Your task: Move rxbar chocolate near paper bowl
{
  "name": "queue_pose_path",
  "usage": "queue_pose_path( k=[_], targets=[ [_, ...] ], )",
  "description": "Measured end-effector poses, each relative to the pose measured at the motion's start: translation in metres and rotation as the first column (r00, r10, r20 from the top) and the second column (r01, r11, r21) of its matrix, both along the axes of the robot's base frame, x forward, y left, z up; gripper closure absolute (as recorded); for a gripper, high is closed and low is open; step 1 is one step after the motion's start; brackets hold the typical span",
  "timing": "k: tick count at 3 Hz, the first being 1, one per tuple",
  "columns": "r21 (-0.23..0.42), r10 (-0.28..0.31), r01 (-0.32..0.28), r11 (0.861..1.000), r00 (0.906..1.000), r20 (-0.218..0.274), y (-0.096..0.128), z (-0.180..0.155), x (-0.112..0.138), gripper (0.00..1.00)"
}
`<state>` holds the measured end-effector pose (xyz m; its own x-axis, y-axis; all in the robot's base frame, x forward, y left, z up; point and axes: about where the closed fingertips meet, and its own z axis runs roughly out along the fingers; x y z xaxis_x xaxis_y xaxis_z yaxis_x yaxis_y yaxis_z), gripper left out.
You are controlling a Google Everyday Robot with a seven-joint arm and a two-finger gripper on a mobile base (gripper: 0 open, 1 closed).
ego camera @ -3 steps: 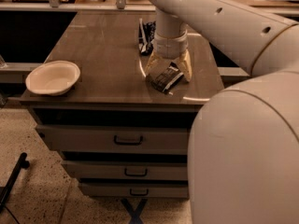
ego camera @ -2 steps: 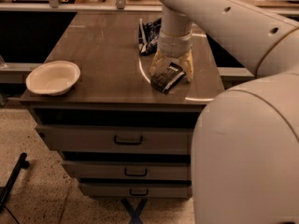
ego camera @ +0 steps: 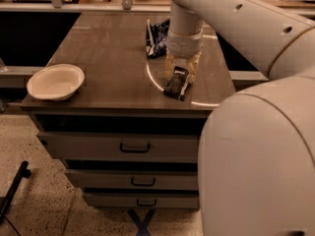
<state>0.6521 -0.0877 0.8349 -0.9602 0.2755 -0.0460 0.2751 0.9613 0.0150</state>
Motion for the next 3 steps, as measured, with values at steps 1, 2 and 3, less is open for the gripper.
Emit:
queue_pose_path(
  k=[1, 2, 3],
  targets=[
    [0.147, 0.079, -0.079, 0.986, 0.9969, 0.011, 0.011, 0.021, 0.009, 1.00],
    [0.253, 0.156, -0.166, 0.953, 0.9861, 0.057, 0.025, 0.047, 0.020, 1.00],
    [0.294, 0.212, -0.255, 0.921, 0.9622, 0.171, 0.036, 0.072, 0.030, 1.00]
  ],
)
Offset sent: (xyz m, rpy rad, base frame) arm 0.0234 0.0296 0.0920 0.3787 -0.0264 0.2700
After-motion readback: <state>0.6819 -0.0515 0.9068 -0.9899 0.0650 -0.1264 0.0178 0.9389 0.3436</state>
